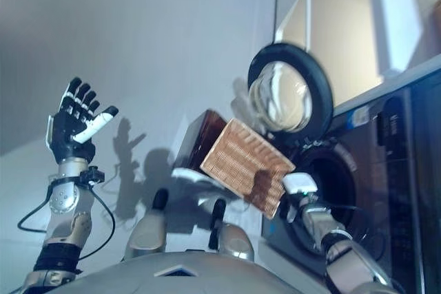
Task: Pick up the clothes and place them into the washing machine
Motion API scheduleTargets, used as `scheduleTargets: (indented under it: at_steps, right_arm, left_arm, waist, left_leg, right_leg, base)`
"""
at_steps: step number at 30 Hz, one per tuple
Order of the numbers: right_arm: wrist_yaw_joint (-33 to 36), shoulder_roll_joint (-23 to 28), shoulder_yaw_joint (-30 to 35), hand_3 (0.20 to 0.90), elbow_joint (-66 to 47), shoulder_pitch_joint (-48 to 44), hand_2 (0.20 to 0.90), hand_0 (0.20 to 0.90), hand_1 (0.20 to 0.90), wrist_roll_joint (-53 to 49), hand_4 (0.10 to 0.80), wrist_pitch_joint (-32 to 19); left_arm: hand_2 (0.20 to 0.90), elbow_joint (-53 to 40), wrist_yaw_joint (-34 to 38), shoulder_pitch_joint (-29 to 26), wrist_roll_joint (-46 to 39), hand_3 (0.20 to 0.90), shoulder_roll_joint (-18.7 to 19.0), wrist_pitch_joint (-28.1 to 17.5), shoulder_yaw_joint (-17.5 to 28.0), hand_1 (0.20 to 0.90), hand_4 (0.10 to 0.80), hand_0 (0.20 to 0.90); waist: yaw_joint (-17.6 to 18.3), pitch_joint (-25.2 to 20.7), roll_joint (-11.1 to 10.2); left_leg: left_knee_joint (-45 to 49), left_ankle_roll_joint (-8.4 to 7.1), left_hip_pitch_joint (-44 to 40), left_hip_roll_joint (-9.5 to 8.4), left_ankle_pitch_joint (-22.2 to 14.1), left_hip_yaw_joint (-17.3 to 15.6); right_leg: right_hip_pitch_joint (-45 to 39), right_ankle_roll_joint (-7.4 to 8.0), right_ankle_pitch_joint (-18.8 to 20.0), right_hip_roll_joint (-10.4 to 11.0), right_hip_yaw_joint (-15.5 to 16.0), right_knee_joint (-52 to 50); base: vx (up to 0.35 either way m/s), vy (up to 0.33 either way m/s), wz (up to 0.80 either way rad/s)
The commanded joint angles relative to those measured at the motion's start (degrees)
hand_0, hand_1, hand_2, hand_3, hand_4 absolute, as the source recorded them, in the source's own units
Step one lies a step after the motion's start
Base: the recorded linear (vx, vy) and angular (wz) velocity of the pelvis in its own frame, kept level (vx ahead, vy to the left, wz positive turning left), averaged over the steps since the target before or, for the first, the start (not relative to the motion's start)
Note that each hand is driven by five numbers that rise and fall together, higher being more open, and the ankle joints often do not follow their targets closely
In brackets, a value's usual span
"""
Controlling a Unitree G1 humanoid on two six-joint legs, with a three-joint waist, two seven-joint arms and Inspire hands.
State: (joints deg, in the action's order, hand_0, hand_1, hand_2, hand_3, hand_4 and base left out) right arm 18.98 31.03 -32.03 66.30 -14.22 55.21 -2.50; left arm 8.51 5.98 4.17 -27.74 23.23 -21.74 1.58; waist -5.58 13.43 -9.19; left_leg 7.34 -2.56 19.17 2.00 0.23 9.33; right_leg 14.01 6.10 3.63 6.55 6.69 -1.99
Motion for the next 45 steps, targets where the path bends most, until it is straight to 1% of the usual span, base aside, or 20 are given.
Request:
scheduleTargets:
  at_steps: [1,4,6,12,22,23,25,26,27,28,29,32,34,35,36,38,39,40,41,45]
  right_arm:
    - [4.5,5.1,-1.3,0.9,0.1,-3.1,0.9,0.9,0.9,-2.5,0.8,3.1]
    - [5.5,5.6,-1.2,0.9,3.8,-5.9,0.9,0.9,0.9,-4.3,0.8,4.2]
    - [6.3,5.7,-1.8,0.9,5.9,-7.8,0.9,0.9,0.9,-4.9,0.8,4.9]
    - [6.8,7.1,-1.9,0.9,9.2,-11.0,0.9,0.9,0.9,-5.9,0.8,5.8]
    - [7.1,9.3,-1.1,0.9,10.8,-11.0,0.9,0.9,0.9,-4.4,0.8,7.6]
    - [7.3,9.1,2.4,0.9,11.2,-11.1,0.9,0.9,0.9,-9.8,0.8,6.7]
    - [8.5,8.8,6.3,0.9,10.8,-11.0,0.9,0.9,0.9,-18.4,0.8,4.0]
    - [8.5,8.8,6.3,0.9,10.8,-10.9,0.9,0.9,0.9,-18.4,0.8,4.0]
    - [9.2,8.6,8.5,0.9,9.9,-10.6,0.9,0.9,0.9,-23.9,0.8,1.8]
    - [9.7,8.4,13.5,0.9,7.7,-10.0,0.9,0.9,0.9,-35.6,0.8,-2.5]
    - [9.7,7.8,16.8,0.9,6.1,-9.7,0.9,0.9,0.9,-42.7,0.8,-5.2]
    - [6.0,4.5,27.7,0.9,0.4,-7.9,0.9,0.9,0.9,-70.5,0.8,-13.4]
    - [0.4,1.2,31.9,0.9,-4.1,-5.6,0.9,0.9,0.9,-86.2,0.8,-17.5]
    - [-2.6,-1.7,33.8,0.9,-6.5,-4.3,0.9,0.9,0.9,-94.4,0.8,-19.9]
    - [-5.0,-2.9,33.9,0.9,-7.8,-3.2,0.9,0.9,0.9,-96.8,0.8,-20.3]
    - [-10.1,-7.6,35.1,0.9,-13.1,-1.1,0.9,0.9,0.9,-108.4,0.8,-22.5]
    - [-10.3,-7.6,35.2,0.9,-13.1,-1.0,0.9,0.9,0.9,-108.6,0.8,-22.5]
    - [-12.5,-11.0,35.7,0.9,-16.1,0.8,0.9,0.9,0.9,-113.2,0.8,-23.2]
    - [-13.5,-12.8,36.3,0.9,-17.3,1.4,0.9,0.9,0.9,-116.5,0.8,-23.6]
    - [-16.4,-17.9,37.1,0.9,-21.2,2.9,0.9,0.9,0.9,-122.9,0.8,-24.0]
  left_arm:
    - [0.9,-11.1,0.8,-3.8,1.4,0.9,1.9,-6.4,0.5,0.9,0.8,0.9]
    - [0.9,-12.0,1.8,-5.3,1.5,0.9,2.1,-6.9,-0.3,0.9,0.8,0.9]
    - [0.9,-12.7,2.1,-6.0,1.6,0.9,2.1,-7.0,-0.8,0.9,0.8,0.9]
    - [0.9,-14.0,1.7,-7.2,1.4,0.9,2.3,-7.4,-1.9,0.9,0.8,0.9]
    - [0.9,-14.3,0.7,-7.1,1.1,0.9,3.1,-6.8,-1.9,0.9,0.8,0.9]
    - [0.9,-14.4,0.7,-7.2,1.2,0.9,3.1,-6.5,-2.3,0.9,0.8,0.9]
    - [0.9,-14.5,0.4,-6.7,0.8,0.9,3.1,-6.5,-2.3,0.9,0.8,0.9]
    - [0.9,-14.5,0.4,-6.7,0.8,0.9,3.1,-6.5,-2.4,0.9,0.8,0.9]
    - [0.9,-14.2,0.2,-6.4,0.3,0.9,3.2,-6.5,-2.4,0.9,0.8,0.9]
    - [0.9,-13.0,0.7,-6.4,-0.3,0.9,3.0,-6.8,-2.4,0.9,0.8,0.9]
    - [0.9,-12.3,1.1,-6.5,-0.4,0.9,2.9,-7.1,-2.6,0.9,0.8,0.9]
    - [0.9,-11.0,2.3,-7.1,-1.6,0.9,2.3,-7.5,-1.9,0.9,0.8,0.9]
    - [0.9,-10.7,3.2,-7.2,-1.6,0.9,1.6,-7.2,-1.0,0.9,0.8,0.9]
    - [0.9,-10.3,3.4,-7.3,-1.6,0.9,1.2,-6.9,-0.8,0.9,0.8,0.9]
    - [0.9,-10.2,3.6,-7.3,-1.4,0.9,1.1,-6.8,-0.6,0.9,0.8,0.9]
    - [0.9,-9.5,3.8,-7.8,-2.0,0.9,0.3,-6.8,-0.5,0.9,0.8,0.9]
    - [0.9,-9.5,3.8,-7.8,-2.0,0.9,0.4,-6.8,-0.5,0.9,0.8,0.9]
    - [0.9,-9.6,4.1,-8.0,-2.2,0.9,-0.2,-6.7,-0.4,0.9,0.8,0.9]
    - [0.9,-9.6,4.3,-8.2,-2.5,0.9,-0.6,-6.8,-0.5,0.9,0.8,0.9]
    - [0.9,-9.7,4.9,-8.8,-3.5,0.9,-2.0,-6.6,-0.4,0.9,0.8,0.9]
  waist:
    - [0.2,-0.9,1.1]
    - [0.0,0.6,2.2]
    - [-0.1,1.2,3.1]
    - [-0.7,1.8,4.7]
    - [-0.4,0.6,5.9]
    - [-0.2,0.4,6.2]
    - [0.0,0.0,6.4]
    - [-0.1,0.0,6.4]
    - [0.0,-0.3,6.3]
    - [0.5,-0.7,6.2]
    - [0.8,-0.9,6.0]
    - [1.8,-1.2,6.0]
    - [2.6,-1.0,6.1]
    - [2.8,-0.8,6.0]
    - [3.1,-0.7,6.0]
    - [3.8,-0.4,6.4]
    - [3.7,-0.4,6.3]
    - [4.1,-0.3,6.7]
    - [4.3,-0.3,6.9]
    - [4.8,-0.3,7.7]
  left_leg:
    - [3.9,-0.18,3.3,-0.31,-2.3,-1.9]
    - [6.3,-0.51,7.0,-0.75,-2.6,-1.7]
    - [8.5,-0.69,10.1,-0.91,-3.4,-1.7]
    - [12.8,-1.23,17.0,-0.8,-3.8,-1.2]
    - [16.4,-1.35,22.3,-0.41,-4.4,-0.3]
    - [16.6,-1.32,22.9,-0.38,-4.2,-0.3]
    - [16.3,-1.26,22.9,-0.2,-3.9,-0.3]
    - [16.3,-1.26,22.9,-0.19,-3.9,-0.4]
    - [15.8,-1.23,22.6,-0.09,-3.7,-0.5]
    - [15.3,-1.24,22.5,0.04,-3.5,-0.6]
    - [15.1,-1.24,22.3,0.12,-3.4,-0.7]
    - [14.5,-1.26,22.0,0.33,-3.3,-0.9]
    - [14.4,-1.24,21.9,0.39,-3.2,-1.4]
    - [14.5,-1.16,21.6,0.42,-3.3,-1.7]
    - [14.6,-1.16,21.6,0.45,-3.3,-1.8]
    - [14.7,-1.15,21.4,0.47,-3.4,-2.1]
    - [14.7,-1.15,21.3,0.47,-3.4,-2.1]
    - [14.8,-1.11,21.1,0.33,-3.4,-2.4]
    - [14.7,-1.09,21.0,0.3,-3.5,-2.5]
    - [14.7,-0.73,20.5,-0.09,-3.7,-3.7]
  right_leg:
    - [7.1,1.59,-3.1,2.0,-0.9,-11.3]
    - [11.0,1.51,-3.3,2.5,-0.3,-13.7]
    - [13.9,1.29,-4.0,2.4,-0.2,-15.8]
    - [21.1,0.54,-5.6,2.0,0.2,-20.9]
    - [27.2,-0.25,-7.0,1.1,0.6,-24.9]
    - [27.8,-0.49,-7.0,1.1,0.6,-25.2]
    - [28.2,-0.58,-6.9,0.9,0.6,-25.3]
    - [28.2,-0.59,-6.9,0.9,0.5,-25.3]
    - [28.1,-0.67,-6.8,0.7,0.4,-24.9]
    - [28.1,-0.82,-6.7,0.5,0.2,-24.4]
    - [28.1,-0.91,-6.6,0.3,0.0,-24.1]
    - [28.4,-1.07,-6.5,0.0,-0.6,-23.3]
    - [28.4,-1.23,-6.4,-0.1,-1.0,-23.1]
    - [28.2,-1.26,-6.3,-0.2,-1.4,-22.8]
    - [28.1,-1.31,-6.3,-0.2,-1.5,-22.7]
    - [28.0,-1.37,-6.2,-0.2,-1.9,-22.6]
    - [28.0,-1.37,-6.2,-0.2,-1.9,-22.6]
    - [27.8,-1.47,-6.2,-0.1,-2.1,-22.4]
    - [27.7,-1.52,-6.2,0.0,-2.2,-22.3]
    - [27.3,-1.48,-5.8,0.2,-3.3,-21.6]
  base:
    - [-0.182,0.019,0.09]
    - [-0.099,0.008,0.0]
    - [-0.113,0.011,0.08]
    - [-0.076,-0.008,0.07]
    - [-0.045,-0.028,-0.01]
    - [-0.045,-0.02,0.01]
    - [-0.028,-0.014,0.0]
    - [0.0,0.0,0.0]
    - [0.0,0.0,0.0]
    - [-0.038,-0.04,-0.01]
    - [-0.041,-0.036,-0.01]
    - [-0.04,-0.013,-0.08]
    - [-0.054,0.016,-0.09]
    - [-0.048,0.026,-0.1]
    - [-0.047,0.019,-0.15]
    - [-0.039,0.017,-0.16]
    - [-0.03,0.021,-0.15]
    - [-0.019,0.017,-0.14]
    - [-0.028,0.033,-0.16]
    - [-0.021,0.051,-0.11]
